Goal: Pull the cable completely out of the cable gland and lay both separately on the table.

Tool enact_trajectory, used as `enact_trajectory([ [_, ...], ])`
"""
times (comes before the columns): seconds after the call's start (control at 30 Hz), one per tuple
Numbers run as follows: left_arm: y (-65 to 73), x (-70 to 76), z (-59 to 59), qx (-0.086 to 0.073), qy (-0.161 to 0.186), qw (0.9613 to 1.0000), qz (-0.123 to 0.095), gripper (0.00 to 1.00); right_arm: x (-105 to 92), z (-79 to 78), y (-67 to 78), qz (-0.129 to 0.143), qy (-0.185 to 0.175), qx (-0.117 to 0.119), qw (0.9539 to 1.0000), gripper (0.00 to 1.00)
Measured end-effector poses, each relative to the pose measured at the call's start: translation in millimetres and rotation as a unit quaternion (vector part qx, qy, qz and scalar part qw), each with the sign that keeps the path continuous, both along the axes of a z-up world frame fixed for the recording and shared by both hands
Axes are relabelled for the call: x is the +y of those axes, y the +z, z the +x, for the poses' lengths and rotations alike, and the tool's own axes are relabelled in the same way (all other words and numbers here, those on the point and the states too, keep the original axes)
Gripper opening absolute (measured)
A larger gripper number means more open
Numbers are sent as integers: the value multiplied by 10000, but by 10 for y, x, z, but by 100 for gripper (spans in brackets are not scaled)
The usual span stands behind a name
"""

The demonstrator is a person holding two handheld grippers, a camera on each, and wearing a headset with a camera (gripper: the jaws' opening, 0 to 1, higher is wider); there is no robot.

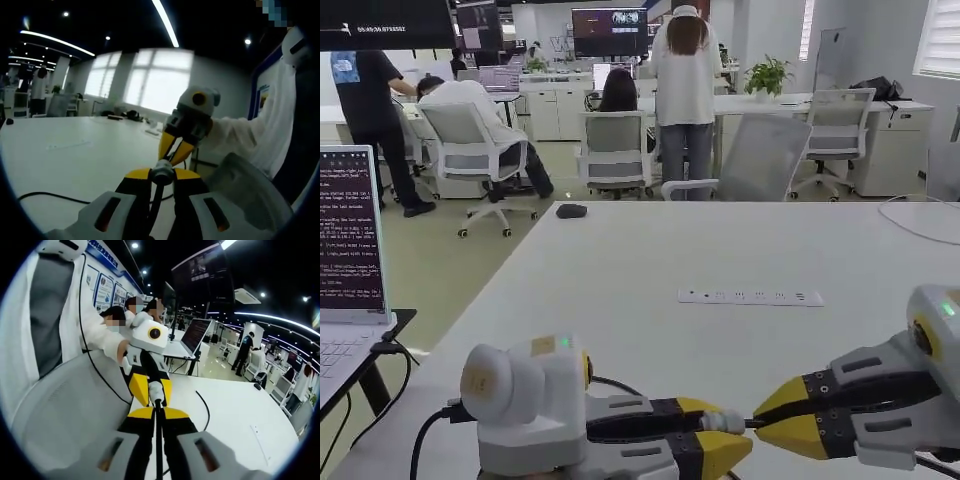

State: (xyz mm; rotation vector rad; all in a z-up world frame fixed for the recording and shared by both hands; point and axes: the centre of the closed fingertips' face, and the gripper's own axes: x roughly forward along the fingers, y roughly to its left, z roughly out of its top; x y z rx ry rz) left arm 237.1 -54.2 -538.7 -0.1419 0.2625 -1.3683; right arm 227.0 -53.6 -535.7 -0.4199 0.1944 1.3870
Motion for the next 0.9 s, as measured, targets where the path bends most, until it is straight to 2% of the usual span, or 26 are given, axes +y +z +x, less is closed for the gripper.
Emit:
enact_trajectory([
  [0.27, 12, 27, 31, 15, 71, 10000, -27, 17, -41, 16, 22, 26, -49, -91, 9999, 3],
  [0.53, 17, 39, 59, 34, 140, 9999, -42, 17, -211, 63, 22, 102, -256, -80, 9996, 3],
  [0.73, 39, 48, 60, 10, 140, 9999, -91, 17, -378, 78, 84, 237, -453, -83, 9987, 3],
  [0.9, 55, 68, 81, -35, 198, 9997, -101, 17, -506, 93, 88, 239, -605, -72, 9979, 3],
])
